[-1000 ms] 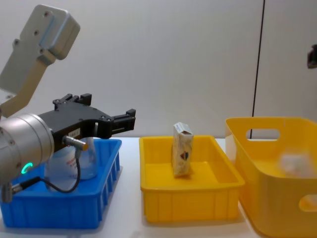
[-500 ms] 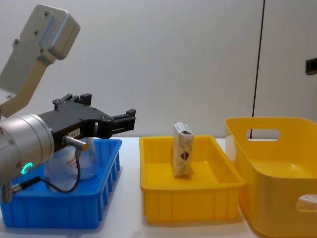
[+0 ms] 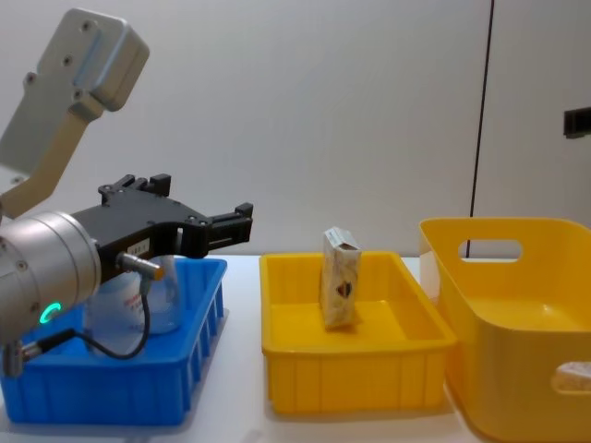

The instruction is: Bimanual collaborative sorting of washing and personal care products

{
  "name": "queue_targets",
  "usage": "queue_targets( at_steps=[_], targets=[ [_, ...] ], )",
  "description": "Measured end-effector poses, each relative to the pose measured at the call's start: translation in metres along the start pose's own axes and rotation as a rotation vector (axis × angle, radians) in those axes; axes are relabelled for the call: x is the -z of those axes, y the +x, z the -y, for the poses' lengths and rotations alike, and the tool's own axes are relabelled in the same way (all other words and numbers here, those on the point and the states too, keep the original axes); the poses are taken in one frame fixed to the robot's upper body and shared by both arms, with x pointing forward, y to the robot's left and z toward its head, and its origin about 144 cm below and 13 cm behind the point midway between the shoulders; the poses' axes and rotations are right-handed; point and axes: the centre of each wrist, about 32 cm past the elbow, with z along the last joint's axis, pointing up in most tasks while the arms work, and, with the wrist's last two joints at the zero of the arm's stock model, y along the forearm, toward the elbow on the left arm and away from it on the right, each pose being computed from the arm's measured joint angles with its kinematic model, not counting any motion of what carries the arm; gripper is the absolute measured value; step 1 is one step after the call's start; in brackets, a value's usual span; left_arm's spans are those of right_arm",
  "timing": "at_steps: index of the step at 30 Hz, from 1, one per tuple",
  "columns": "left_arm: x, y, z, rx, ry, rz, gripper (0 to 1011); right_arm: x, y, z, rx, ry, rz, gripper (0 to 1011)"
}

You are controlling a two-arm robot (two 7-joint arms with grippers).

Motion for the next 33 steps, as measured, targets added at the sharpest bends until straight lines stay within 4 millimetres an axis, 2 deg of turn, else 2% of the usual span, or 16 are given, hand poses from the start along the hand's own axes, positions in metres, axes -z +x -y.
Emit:
queue_targets(
  at_steps=[33],
  targets=[
    [-0.0026,0.0013,0.0013,-0.024,0.004,-0.001,1001,0.0007,0.0009,0.0005,0.0,0.006,0.007,1001]
  ],
)
